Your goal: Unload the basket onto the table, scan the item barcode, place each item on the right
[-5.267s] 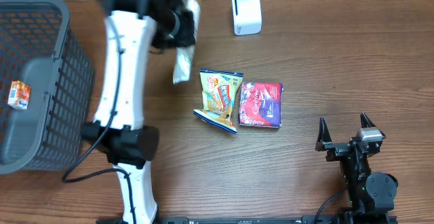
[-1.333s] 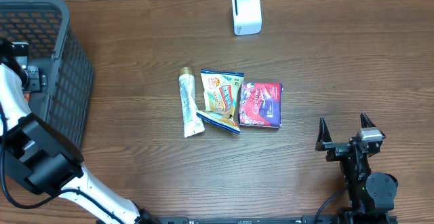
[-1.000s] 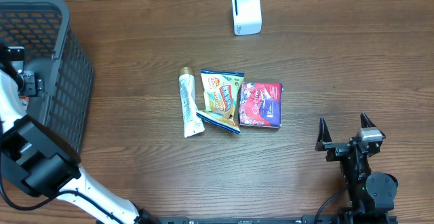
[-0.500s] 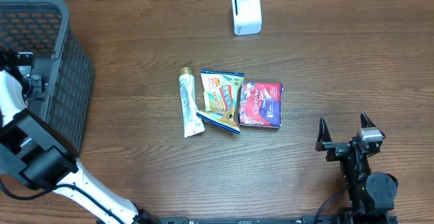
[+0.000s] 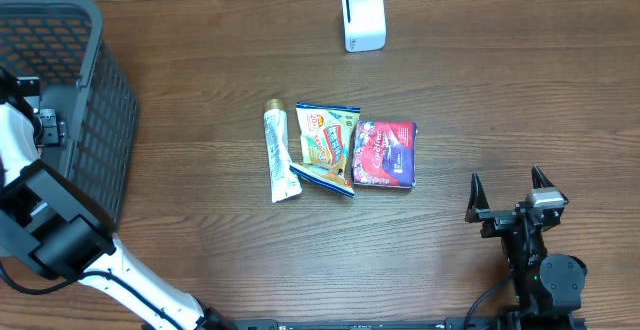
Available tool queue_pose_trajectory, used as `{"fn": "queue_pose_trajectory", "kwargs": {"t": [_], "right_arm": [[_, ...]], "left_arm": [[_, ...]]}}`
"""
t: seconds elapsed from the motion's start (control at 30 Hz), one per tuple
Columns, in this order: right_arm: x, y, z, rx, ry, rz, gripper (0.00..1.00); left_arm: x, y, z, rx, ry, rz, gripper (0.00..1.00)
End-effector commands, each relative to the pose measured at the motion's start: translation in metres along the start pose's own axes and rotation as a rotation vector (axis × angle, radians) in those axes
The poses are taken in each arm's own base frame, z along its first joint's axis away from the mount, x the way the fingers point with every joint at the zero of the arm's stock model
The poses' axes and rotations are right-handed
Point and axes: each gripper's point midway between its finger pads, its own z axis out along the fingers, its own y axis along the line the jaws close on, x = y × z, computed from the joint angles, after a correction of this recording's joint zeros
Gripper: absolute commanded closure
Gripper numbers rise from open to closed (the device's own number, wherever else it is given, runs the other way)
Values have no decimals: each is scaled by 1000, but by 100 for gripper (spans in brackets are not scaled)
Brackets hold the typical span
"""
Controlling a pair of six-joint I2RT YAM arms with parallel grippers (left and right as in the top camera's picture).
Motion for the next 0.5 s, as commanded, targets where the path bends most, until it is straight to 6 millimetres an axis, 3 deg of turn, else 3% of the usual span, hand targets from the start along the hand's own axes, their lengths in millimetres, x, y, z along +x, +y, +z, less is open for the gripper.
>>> {"fn": "queue_pose_trajectory", "kwargs": {"t": [0.0, 0.3, 0.4, 0.47], "right_arm": [[1, 0, 0, -2, -6, 5, 0], [1, 0, 0, -2, -6, 5, 0], [1, 0, 0, -2, -6, 5, 0], [1, 0, 0, -2, -6, 5, 0]], "left_arm": [[6, -8, 10, 26, 11, -11, 14], [23, -23, 38, 54, 82, -37, 20], [22, -24, 39, 56, 80, -53, 48], [22, -26, 38, 59, 84, -50, 59]]}}
